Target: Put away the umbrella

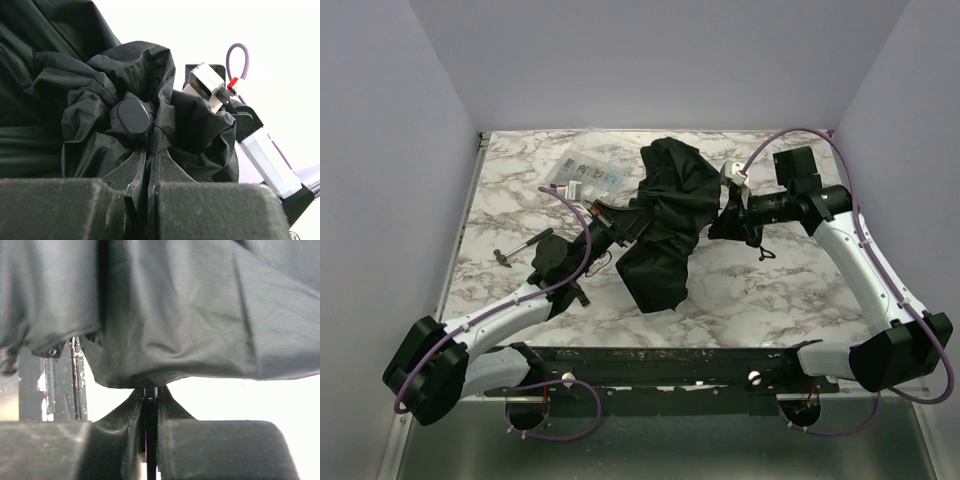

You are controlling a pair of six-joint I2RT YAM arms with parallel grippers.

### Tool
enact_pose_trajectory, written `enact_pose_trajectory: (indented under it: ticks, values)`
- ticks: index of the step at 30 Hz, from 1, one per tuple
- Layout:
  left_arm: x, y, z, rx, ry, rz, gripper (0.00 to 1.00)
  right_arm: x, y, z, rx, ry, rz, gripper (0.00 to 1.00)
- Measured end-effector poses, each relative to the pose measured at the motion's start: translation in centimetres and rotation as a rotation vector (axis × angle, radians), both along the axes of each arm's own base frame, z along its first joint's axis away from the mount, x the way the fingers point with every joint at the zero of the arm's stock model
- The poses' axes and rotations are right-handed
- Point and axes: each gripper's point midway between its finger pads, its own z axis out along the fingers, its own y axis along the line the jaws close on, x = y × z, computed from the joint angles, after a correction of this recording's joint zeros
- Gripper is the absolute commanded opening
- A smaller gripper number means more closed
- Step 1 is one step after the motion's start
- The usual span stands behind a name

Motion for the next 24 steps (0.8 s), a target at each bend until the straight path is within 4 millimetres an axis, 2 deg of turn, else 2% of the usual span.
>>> enact_pose_trajectory:
  ticks: [4, 5, 6, 8, 9, 11, 13, 15, 16, 19, 22, 23, 24]
  values:
    - [0.0, 0.1, 0.2, -0.005, -0.005, -0.001, 0.01, -0.3, 0.1, 0.9, 0.006, 0.002, 0.015, 0.00]
    - [0.0, 0.1, 0.4, -0.007, -0.008, -0.003, 0.14, -0.4, 0.1, 1.1, 0.007, 0.006, 0.018, 0.00]
    - [-0.1, 0.1, 0.6, -0.010, -0.014, -0.006, 0.33, -0.4, 0.1, 1.4, 0.010, 0.009, 0.021, 0.00]
    - [-0.1, 0.1, 1.3, -0.009, -0.037, -0.010, 0.57, -0.4, 0.2, 2.3, 0.018, 0.011, 0.022, 0.00]
    - [-0.2, 0.1, 1.9, -0.014, -0.053, -0.013, 0.66, -0.3, 0.1, 2.8, 0.020, 0.011, 0.013, 0.00]
    - [-0.6, 0.7, 3.3, -0.022, -0.093, -0.019, 0.76, 0.2, -0.1, 4.7, 0.032, -0.002, -0.014, 0.00]
    - [-1.1, 2.0, 4.9, -0.012, -0.153, 0.001, 0.82, 1.1, -0.7, 7.5, 0.056, -0.044, -0.056, 0.00]
    - [-1.2, 4.2, 6.4, 0.024, -0.197, 0.063, 0.93, 1.8, -1.5, 11.3, 0.090, -0.113, -0.101, 0.00]
    - [-1.0, 6.0, 7.3, 0.069, -0.231, 0.133, 0.95, 2.0, -1.8, 13.2, 0.109, -0.151, -0.119, 0.00]
    - [-1.6, 9.7, 9.5, 0.143, -0.309, 0.284, 0.97, 1.7, -2.3, 18.8, 0.175, -0.251, -0.155, 0.00]
    - [-2.2, 12.8, 9.5, 0.219, -0.365, 0.413, 0.98, 0.6, -2.3, 23.2, 0.246, -0.316, -0.153, 0.00]
    - [-2.1, 13.3, 9.1, 0.235, -0.374, 0.435, 0.97, 0.3, -2.3, 24.5, 0.269, -0.334, -0.145, 0.00]
    - [-1.7, 13.6, 7.9, 0.267, -0.389, 0.456, 0.96, 0.0, -2.3, 25.6, 0.290, -0.349, -0.137, 0.00]
